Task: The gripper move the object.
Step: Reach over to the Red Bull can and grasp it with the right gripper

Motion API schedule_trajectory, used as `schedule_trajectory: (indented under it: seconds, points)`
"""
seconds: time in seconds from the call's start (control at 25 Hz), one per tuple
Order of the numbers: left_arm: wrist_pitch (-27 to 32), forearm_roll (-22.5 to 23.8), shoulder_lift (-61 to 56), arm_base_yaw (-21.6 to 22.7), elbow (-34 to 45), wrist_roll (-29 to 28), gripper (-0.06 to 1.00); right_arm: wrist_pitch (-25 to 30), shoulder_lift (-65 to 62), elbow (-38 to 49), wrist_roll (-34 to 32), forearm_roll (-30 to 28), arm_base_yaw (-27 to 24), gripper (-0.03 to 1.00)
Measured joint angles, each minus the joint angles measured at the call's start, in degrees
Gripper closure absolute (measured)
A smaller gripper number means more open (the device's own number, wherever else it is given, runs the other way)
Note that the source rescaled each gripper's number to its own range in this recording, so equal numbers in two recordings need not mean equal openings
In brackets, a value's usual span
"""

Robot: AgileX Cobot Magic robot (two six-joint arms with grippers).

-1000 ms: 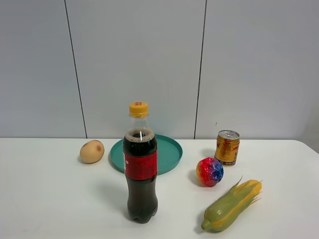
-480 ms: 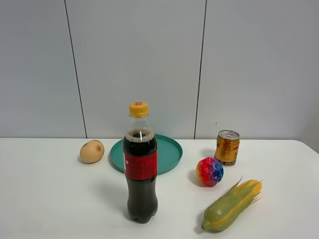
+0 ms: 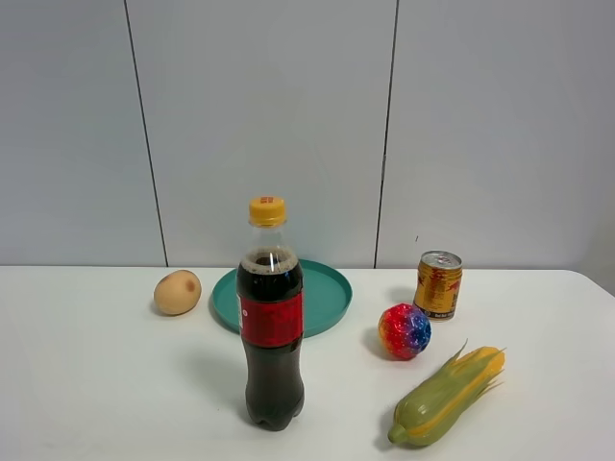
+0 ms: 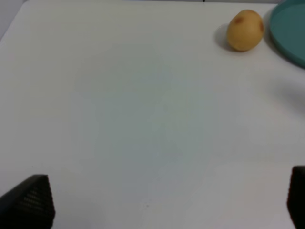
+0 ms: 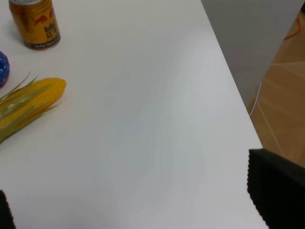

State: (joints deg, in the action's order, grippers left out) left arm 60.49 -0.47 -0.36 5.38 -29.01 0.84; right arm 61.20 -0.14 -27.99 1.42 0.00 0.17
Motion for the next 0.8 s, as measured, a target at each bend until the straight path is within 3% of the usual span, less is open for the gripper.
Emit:
schedule_trajectory:
  seconds: [0.2, 0.4, 0.8]
  points:
    - [0.0, 0.0, 0.0, 0.0, 0.0, 0.0, -0.06, -0.93, 1.55, -0.55, 0.26, 1.71, 0.0, -0.03]
    - [0.0, 0.0, 0.0, 0.0, 0.0, 0.0, -0.06, -8.27, 11.48, -8.29, 2.85, 6.9, 0.0, -0.03]
    - [0.0, 0.0, 0.0, 0.0, 0.0, 0.0, -0.06, -23.39, 43.47, -22.5, 9.48, 7.56, 0.0, -0.03]
